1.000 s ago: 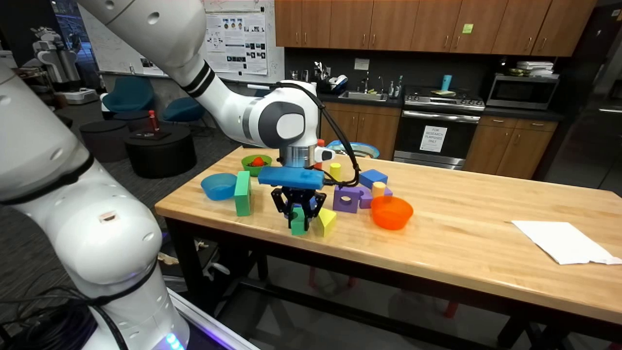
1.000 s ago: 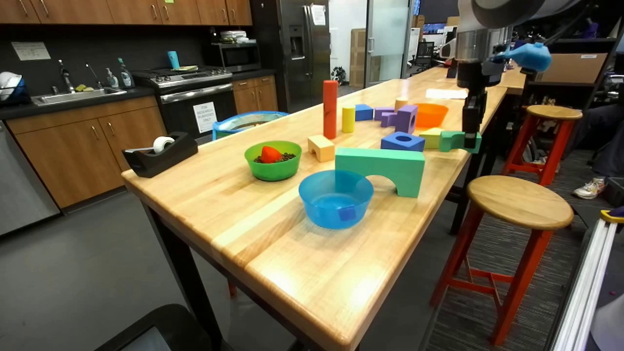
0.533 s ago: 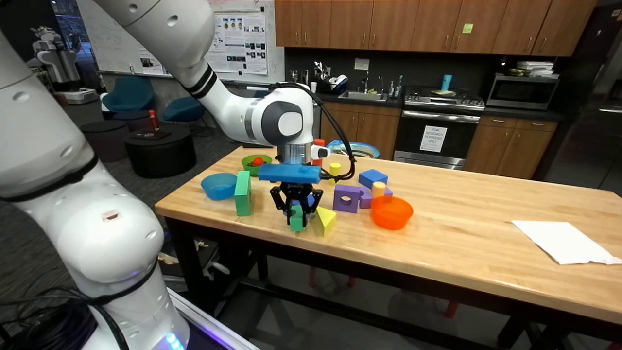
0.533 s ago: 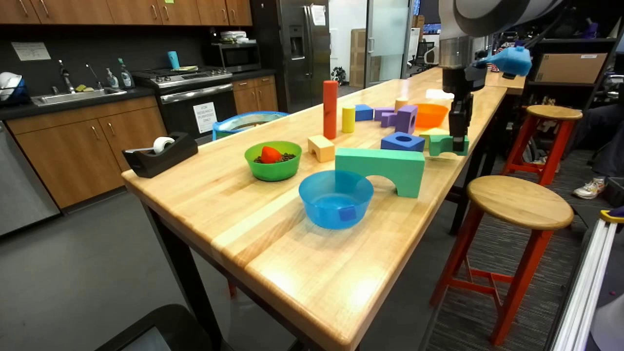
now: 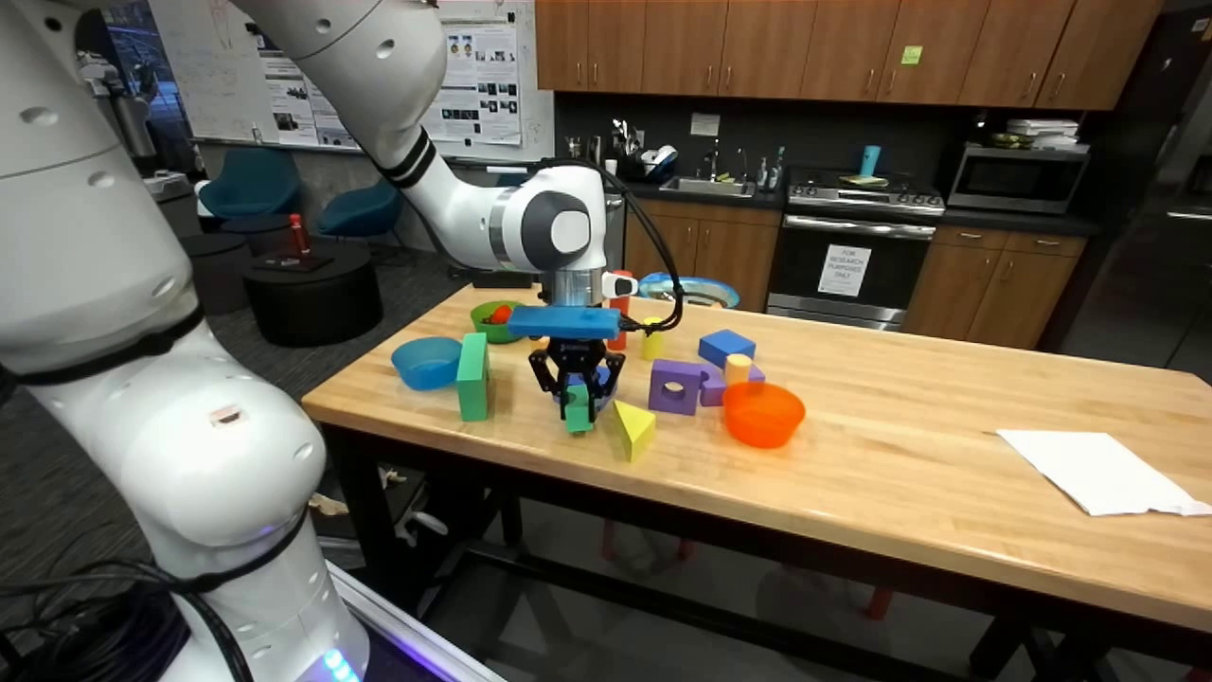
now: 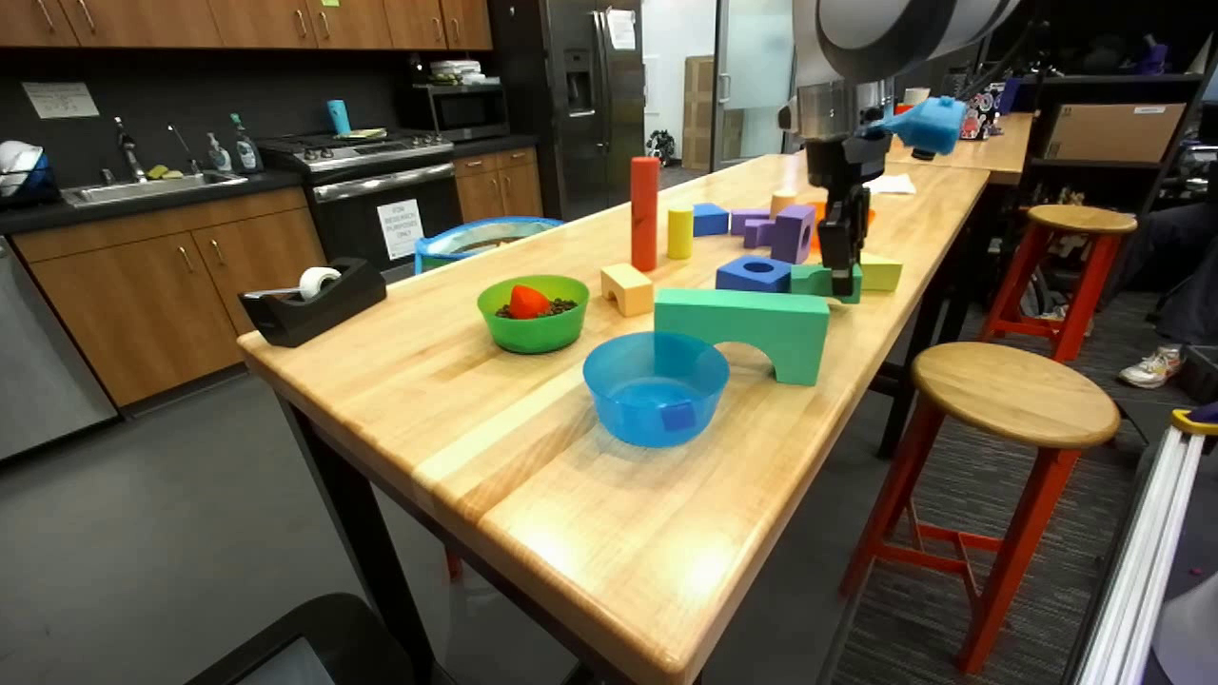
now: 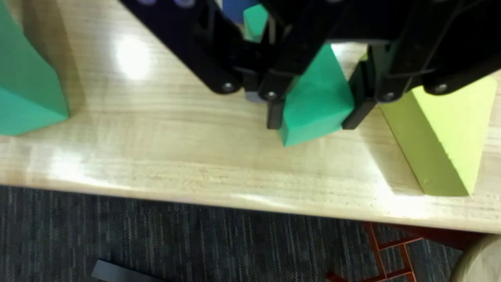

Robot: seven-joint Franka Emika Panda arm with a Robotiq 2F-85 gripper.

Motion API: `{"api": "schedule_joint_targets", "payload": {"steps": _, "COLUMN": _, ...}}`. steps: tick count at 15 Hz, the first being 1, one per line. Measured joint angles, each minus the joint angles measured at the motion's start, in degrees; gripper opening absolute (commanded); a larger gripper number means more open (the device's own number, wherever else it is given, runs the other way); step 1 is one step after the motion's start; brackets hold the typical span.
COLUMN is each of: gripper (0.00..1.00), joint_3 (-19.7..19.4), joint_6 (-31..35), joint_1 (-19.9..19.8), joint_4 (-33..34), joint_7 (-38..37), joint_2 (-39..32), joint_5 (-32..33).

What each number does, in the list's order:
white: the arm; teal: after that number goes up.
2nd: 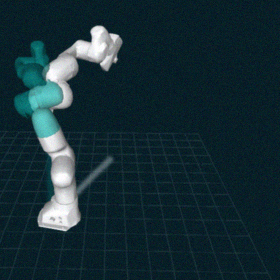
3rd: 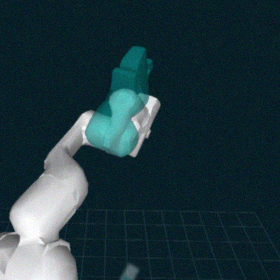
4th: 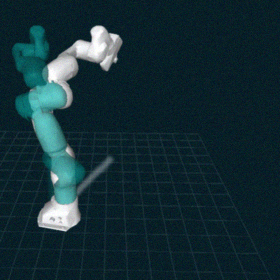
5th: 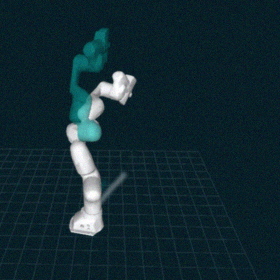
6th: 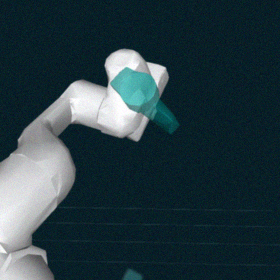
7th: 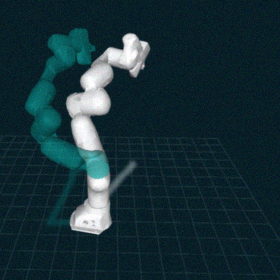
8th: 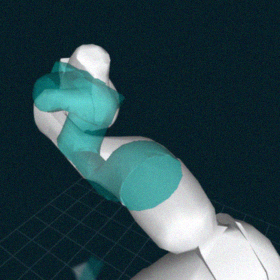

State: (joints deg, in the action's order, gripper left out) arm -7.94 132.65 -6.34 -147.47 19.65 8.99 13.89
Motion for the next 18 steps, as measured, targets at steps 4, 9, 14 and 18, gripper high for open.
{"api": "schedule_joint_targets", "payload": {"steps": 4, "gripper": 0.16, "joint_3": 1.41, "joint_6": 0.0, "joint_1": 1.35, "joint_4": 3.17, "joint_7": -1.66, "joint_2": -2.99, "joint_5": -1.89}}
{"api": "schedule_joint_targets", "payload": {"steps": 9, "gripper": 0.16, "joint_3": 1.68, "joint_6": -0.06, "joint_1": 1.42, "joint_4": 4.72, "joint_7": -2.13, "joint_2": -3.33, "joint_5": -2.54}}
{"api": "schedule_joint_targets", "payload": {"steps": 14, "gripper": 0.16, "joint_3": -0.15, "joint_6": -0.17, "joint_1": -0.24, "joint_4": 3.01, "joint_7": -0.98, "joint_2": -1.81, "joint_5": -2.64}}
{"api": "schedule_joint_targets", "payload": {"steps": 18, "gripper": 0.53, "joint_3": -2.35, "joint_6": -0.18, "joint_1": -1.94, "joint_4": 1.23, "joint_7": 0.98, "joint_2": 0.01, "joint_5": -2.66}}
